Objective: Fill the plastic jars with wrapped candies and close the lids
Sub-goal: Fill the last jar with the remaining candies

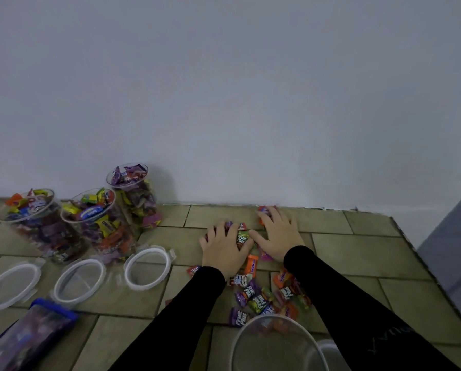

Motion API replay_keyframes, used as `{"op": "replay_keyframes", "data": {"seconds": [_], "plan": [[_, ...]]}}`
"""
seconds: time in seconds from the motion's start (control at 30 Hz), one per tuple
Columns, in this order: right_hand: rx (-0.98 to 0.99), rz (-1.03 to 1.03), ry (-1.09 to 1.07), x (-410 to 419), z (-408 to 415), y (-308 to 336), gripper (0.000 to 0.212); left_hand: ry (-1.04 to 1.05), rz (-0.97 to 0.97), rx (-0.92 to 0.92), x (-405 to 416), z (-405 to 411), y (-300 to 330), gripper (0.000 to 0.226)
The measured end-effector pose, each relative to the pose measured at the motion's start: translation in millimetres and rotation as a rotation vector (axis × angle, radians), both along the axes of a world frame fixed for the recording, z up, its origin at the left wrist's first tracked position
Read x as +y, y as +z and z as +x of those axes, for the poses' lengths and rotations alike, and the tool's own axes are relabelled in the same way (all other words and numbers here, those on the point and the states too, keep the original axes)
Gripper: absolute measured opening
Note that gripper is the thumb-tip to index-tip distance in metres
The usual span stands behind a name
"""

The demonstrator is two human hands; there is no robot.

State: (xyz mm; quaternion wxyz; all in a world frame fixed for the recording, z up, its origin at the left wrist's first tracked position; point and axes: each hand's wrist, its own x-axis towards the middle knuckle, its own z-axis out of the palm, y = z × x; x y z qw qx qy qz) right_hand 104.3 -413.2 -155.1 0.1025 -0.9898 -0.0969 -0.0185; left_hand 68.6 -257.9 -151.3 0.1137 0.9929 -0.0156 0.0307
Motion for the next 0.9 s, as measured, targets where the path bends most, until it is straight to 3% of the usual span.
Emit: {"op": "replay_keyframes", "data": {"seconds": [0.1,0.2,0.3,0.47,0.57,0.67,0.77,0.9], "plan": [[-0.109,-0.017,0.000,-0.4,-2.2,-4.6,0.088,-0.024,-0.024,-0.048,1.0,1.1,-4.1,0.051],[-0.140,-0.018,0.016,3.0,-5.4,-4.8,0.088,-0.075,-0.075,-0.043,2.8,-0.8,-5.2,0.044],[-0.131,0.024,0.034,6.7,-14.7,-7.4,0.078,-0.107,-0.140,-0.036,5.1,-4.9,-3.4,0.038],[-0.119,0.128,0.086,6.5,-32.0,-10.3,0.041,-0.128,-0.157,-0.005,4.8,-16.5,1.1,0.033],[-0.134,0.060,0.124,7.1,-40.2,-3.6,0.048,-0.134,-0.096,0.065,1.5,-21.3,4.2,0.034],[-0.117,0.001,0.123,9.4,-47.8,6.2,0.043,-0.181,-0.036,0.155,2.8,-23.6,14.1,0.037],[-0.087,-0.032,0.109,8.1,-52.1,13.5,0.046,-0.215,-0.075,0.220,5.5,-27.0,25.2,0.035],[-0.061,0.122,0.040,3.5,-60.1,21.7,0.044,-0.223,-0.183,0.159,8.0,-34.6,30.4,0.026]]}}
